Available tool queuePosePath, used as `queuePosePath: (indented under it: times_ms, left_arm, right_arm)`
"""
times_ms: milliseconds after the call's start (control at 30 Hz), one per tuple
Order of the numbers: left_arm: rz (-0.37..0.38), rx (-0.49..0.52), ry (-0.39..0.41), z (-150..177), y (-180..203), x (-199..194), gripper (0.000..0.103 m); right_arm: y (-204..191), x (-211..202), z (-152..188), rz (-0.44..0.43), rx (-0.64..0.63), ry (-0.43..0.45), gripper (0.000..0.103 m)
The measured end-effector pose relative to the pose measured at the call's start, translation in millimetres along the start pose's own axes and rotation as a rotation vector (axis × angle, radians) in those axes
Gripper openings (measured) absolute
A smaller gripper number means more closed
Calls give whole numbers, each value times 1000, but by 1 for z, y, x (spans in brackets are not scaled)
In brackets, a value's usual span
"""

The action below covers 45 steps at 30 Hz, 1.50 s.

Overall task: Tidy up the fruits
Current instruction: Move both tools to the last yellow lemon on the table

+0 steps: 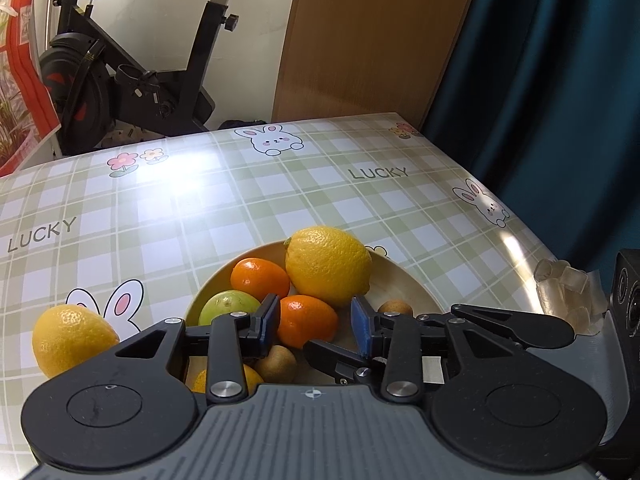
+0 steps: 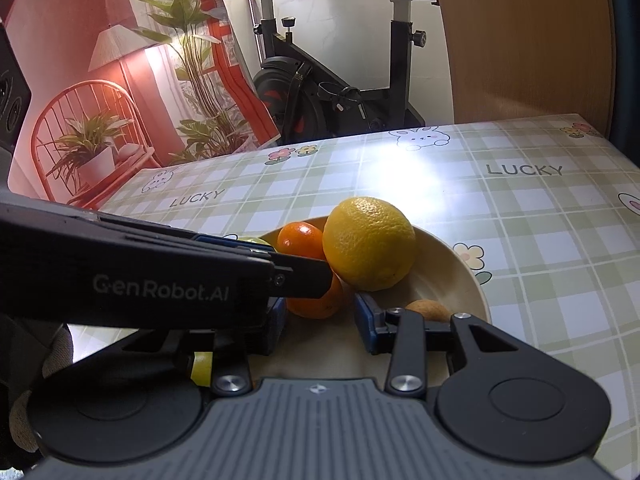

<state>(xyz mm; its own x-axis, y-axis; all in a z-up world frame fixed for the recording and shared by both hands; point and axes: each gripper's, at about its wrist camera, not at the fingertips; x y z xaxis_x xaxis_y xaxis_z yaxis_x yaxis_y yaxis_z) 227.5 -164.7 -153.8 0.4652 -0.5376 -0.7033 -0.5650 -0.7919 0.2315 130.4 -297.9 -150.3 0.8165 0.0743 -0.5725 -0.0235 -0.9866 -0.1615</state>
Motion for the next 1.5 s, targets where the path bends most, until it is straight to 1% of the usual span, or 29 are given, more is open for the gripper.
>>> queuePosePath:
  times_ms: [133, 333, 500, 733, 900, 1133, 1300, 1367, 1433, 1500]
  left_arm:
    - [6, 0, 20, -1, -2, -13, 44]
    - [-1, -10, 60, -2, -16, -37, 44]
    - [-24, -32, 99, -1, -37, -60, 44]
    - [-65, -68, 131, 3, -73, -86, 44]
    - [-99, -125, 159, 6, -104, -101, 44]
    - [-126, -189, 183, 10, -139, -111, 44]
    - [-129, -236, 177, 14, -153, -101, 44]
    - [-127, -256, 172, 15, -158, -98, 44]
    - [-122, -272, 167, 15, -163, -94, 45]
    - [-108, -291, 157, 16, -169, -90, 46]
  right_arm:
    - [-4, -5, -2, 11, -12, 3, 41]
    - [-11, -11, -6, 24, -33, 16, 41]
    - [-21, -17, -11, 20, -61, 37, 41]
    - [-43, -18, -21, -5, -106, 66, 41]
    - [-62, -11, -27, -35, -155, 68, 41]
    - [-86, 6, -34, -76, -229, 53, 41]
    - [-105, 25, -37, -113, -294, 17, 41]
    - [-114, 33, -38, -126, -323, 4, 44]
    - [-121, 43, -38, -142, -353, -12, 51]
    - [-128, 53, -37, -155, -380, -36, 55]
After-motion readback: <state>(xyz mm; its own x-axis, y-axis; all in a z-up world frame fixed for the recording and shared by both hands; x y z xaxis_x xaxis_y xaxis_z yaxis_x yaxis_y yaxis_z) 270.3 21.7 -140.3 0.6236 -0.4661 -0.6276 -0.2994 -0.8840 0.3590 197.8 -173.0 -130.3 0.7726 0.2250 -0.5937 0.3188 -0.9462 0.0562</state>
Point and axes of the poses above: each gripper's, at about its wrist camera, not at the fingertips, and x roughly the way its jaws point, y to its right, z to its underside, and after that the axes turned 6 degrees about -x, right-handed
